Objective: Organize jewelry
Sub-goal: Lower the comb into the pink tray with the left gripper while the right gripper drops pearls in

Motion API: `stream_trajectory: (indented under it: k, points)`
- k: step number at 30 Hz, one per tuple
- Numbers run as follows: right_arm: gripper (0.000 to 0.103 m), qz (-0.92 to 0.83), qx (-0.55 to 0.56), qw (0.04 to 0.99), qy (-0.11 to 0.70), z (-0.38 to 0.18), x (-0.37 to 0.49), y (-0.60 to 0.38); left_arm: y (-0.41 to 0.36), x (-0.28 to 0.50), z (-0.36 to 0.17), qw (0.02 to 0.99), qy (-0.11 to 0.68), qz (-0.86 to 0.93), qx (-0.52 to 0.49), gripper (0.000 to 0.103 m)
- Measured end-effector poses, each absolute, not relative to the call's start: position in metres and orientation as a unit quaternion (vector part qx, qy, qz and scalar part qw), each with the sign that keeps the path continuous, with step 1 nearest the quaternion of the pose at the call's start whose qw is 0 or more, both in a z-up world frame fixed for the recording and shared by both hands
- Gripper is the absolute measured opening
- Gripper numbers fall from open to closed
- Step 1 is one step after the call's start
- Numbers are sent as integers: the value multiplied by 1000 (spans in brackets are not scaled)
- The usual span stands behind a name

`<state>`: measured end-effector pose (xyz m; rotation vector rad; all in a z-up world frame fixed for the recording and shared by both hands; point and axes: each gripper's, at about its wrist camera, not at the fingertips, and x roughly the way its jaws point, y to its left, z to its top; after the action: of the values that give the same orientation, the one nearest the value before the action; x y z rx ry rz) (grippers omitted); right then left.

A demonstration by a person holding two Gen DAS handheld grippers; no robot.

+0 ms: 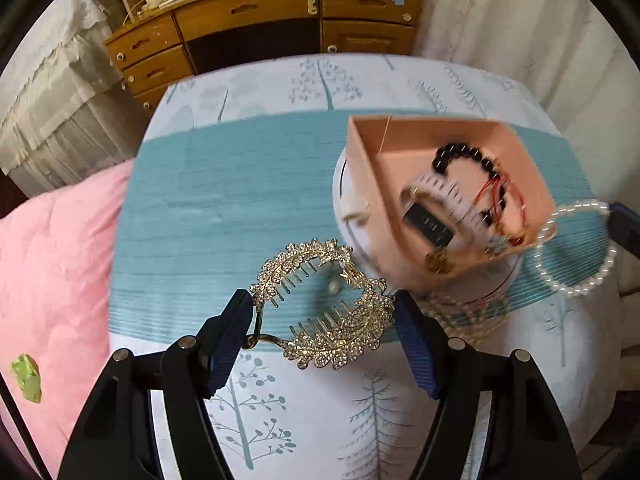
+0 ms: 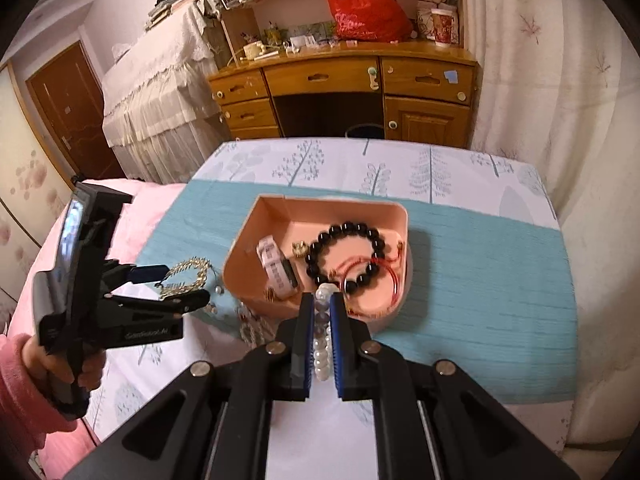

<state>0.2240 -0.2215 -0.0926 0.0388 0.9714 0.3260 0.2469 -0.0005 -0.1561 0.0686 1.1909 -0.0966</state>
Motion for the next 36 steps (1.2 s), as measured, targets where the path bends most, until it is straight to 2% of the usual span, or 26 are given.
stream_trajectory:
  k: [11,16,24,26,27,28,29,31,36]
  points:
    - [8,171,17,892,418,-67,253,-216,-27,271,-96,860,503,-78,42,70]
    - [8,178,27,896,407,-60,263,-220,-39,289,-78,875,474,-92,16,70]
    - [9,166,35,887,429,-72,275,-229,-58,308,-83,871,480,-105,-16,71]
    - [13,159,41,883,440,-76,278,-234,-59,308,-87,867,488,-101,-15,71]
    - [18,158,47,882,442,-78,278,-237,-59,307,-87,868,486,-101,-15,73]
    - [22,157,52,881,443,-78,278,-240,-59,305,-86,869,484,-101,-16,78]
    - [31,157,57,880,444,-79,278,-242,-58,304,-86,870,483,-100,-16,81]
    - [41,157,64,879,445,-80,277,-244,-56,302,-86,869,485,-97,-13,83]
    - [45,154,77,871,461,-83,277,-245,-46,299,-93,864,498,-75,-15,83]
